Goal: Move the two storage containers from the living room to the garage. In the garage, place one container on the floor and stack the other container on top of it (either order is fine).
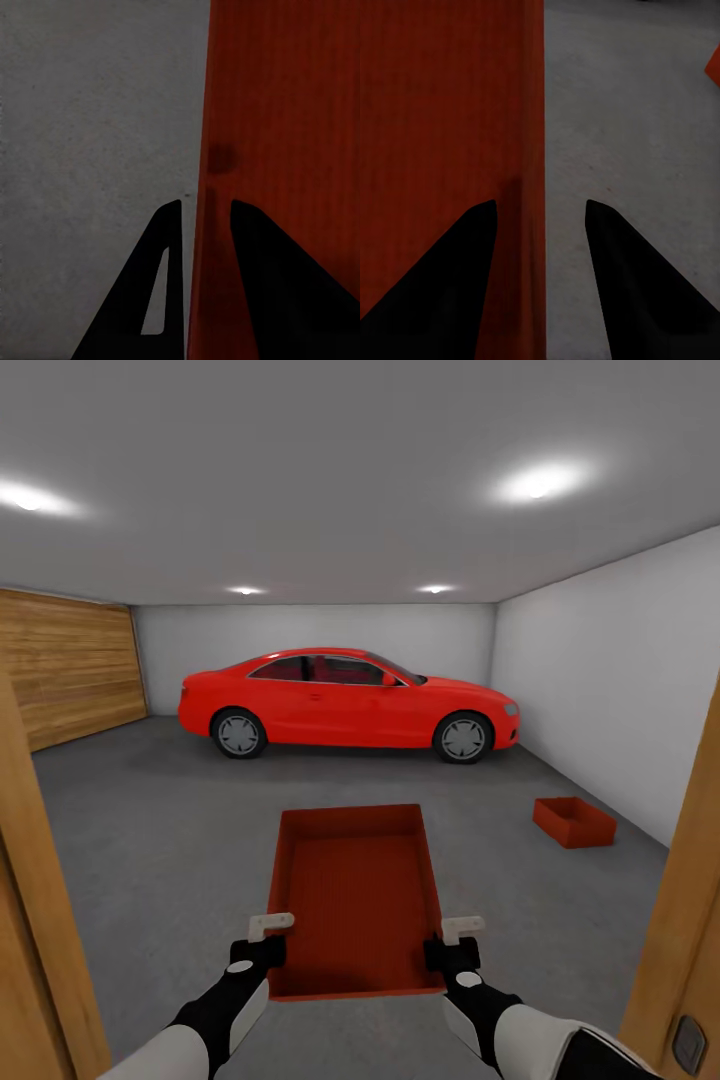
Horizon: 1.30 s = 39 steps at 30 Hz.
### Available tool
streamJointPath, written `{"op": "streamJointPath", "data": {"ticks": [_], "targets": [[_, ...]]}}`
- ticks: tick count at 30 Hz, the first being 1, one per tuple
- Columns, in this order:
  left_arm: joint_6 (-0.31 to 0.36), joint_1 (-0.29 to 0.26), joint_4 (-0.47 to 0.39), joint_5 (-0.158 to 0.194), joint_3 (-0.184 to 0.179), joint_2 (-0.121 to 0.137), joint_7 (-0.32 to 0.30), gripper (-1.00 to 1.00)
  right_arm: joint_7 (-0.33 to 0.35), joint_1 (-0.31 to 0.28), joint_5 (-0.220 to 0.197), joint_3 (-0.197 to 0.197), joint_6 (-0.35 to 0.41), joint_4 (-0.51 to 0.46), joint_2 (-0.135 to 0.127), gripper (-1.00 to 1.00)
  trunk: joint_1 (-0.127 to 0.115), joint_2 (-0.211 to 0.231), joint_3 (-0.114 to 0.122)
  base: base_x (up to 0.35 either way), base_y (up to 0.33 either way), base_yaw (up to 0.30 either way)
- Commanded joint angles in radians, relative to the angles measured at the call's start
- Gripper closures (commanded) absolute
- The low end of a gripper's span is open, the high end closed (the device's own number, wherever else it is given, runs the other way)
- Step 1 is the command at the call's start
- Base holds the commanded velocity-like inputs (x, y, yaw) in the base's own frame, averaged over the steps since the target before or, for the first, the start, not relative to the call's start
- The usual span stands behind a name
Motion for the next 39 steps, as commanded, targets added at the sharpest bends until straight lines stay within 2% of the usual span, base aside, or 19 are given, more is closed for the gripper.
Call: {"op": "streamJointPath", "data": {"ticks": [1, 2, 3, 14, 39], "targets": [[-0.001, 0.0, 0.003, 0.014, -0.003, 0.007, 0.012, 1.0, 0.0, -0.001, -0.001, 0.003, -0.009, -0.003, 0.0, 1.0, 0.0, -0.001, -0.002, 0.005, 0.082, 0.0], [-0.001, 0.0, 0.002, 0.014, -0.003, 0.007, 0.012, 1.0, 0.0, -0.001, -0.015, 0.017, -0.009, -0.003, 0.0, 1.0, 0.0, -0.001, -0.002, 0.013, 0.103, 0.0], [-0.001, 0.0, 0.002, 0.014, 0.002, 0.017, 0.013, 1.0, 0.0, -0.001, 0.557, -0.565, -0.074, -0.003, 0.0, 1.0, 0.0, -0.001, -0.002, 0.017, 0.101, 0.0], [-0.002, 0.0, 0.002, 0.013, 0.002, 0.018, 0.013, 1.0, 0.0, -0.001, 0.557, -0.565, -0.074, -0.003, 0.0, 1.0, 0.0, -0.001, -0.002, 0.049, 0.013, 0.0], [-0.002, 0.0, 0.003, 0.014, 0.002, 0.018, 0.013, 1.0, 0.0, -0.001, 0.557, -0.565, -0.074, -0.003, 0.0, 1.0, 0.0, -0.001, -0.002, 0.314, 0.0, 0.0]]}}
